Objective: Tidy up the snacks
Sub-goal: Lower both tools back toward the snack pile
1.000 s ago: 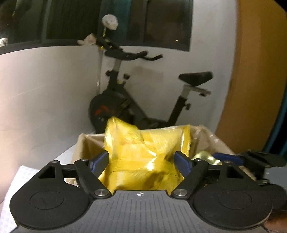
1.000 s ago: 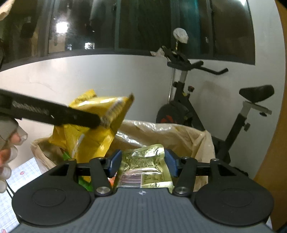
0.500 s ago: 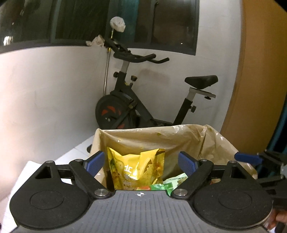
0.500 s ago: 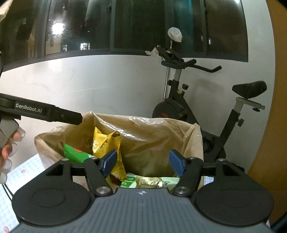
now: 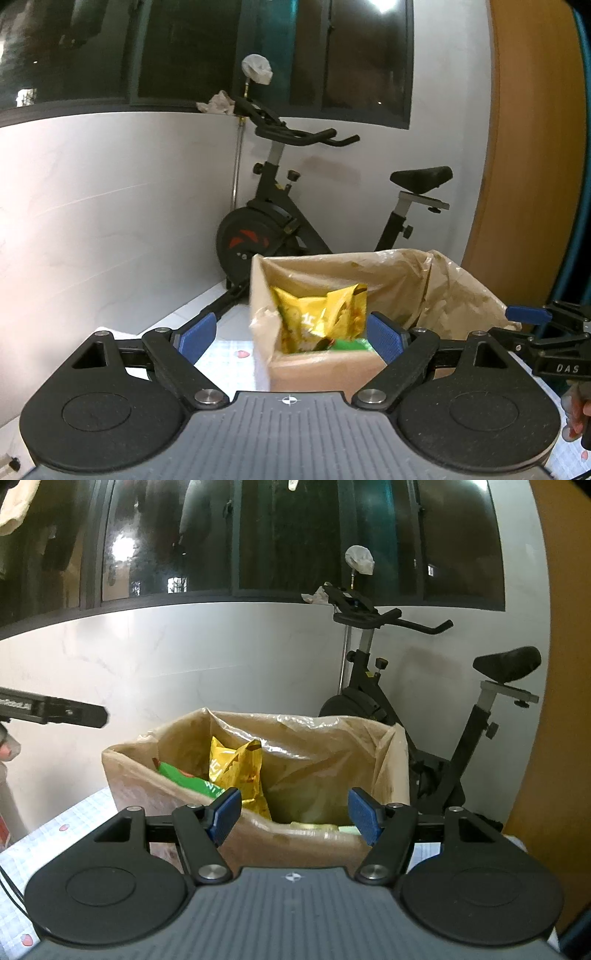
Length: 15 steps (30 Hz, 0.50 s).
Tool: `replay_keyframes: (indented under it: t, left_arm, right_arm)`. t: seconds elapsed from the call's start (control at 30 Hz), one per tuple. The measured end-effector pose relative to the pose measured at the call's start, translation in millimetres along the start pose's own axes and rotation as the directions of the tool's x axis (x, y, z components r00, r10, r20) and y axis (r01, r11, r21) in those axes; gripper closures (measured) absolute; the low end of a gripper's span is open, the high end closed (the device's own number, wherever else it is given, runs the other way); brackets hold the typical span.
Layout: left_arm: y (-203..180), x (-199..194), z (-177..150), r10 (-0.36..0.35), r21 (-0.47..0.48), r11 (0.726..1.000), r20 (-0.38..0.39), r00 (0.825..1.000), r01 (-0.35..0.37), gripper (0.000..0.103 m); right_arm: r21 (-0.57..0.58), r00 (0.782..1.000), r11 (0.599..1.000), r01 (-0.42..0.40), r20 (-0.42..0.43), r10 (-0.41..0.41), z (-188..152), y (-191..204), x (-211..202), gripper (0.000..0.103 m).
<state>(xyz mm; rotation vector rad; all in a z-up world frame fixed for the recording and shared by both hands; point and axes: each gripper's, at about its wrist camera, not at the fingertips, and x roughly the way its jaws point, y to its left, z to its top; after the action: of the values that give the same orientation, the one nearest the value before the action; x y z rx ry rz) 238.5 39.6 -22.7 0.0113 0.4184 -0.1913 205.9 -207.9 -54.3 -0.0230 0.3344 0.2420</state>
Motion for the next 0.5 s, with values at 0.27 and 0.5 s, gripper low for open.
replay_keyframes:
  t: [0.27,0.5]
  left_arm:
    - [5.1,-21.7,-33.2,0.003,-0.002,1.0,-0.01,1.0,-0.003,0.013]
    - [5.1,-25.8,-63.0,-0.012,-0.033,0.999,-0.039,0.999,0.011,0.014]
  right_arm:
    - [0.044,1.0,0.999,0.02,0.016,-0.02,-20.8,2.7,-19.7,0.036]
    - [0.094,0.999,0.995,0.043,-0.006,-0.042,-41.8,1.1,-27.6,0.036]
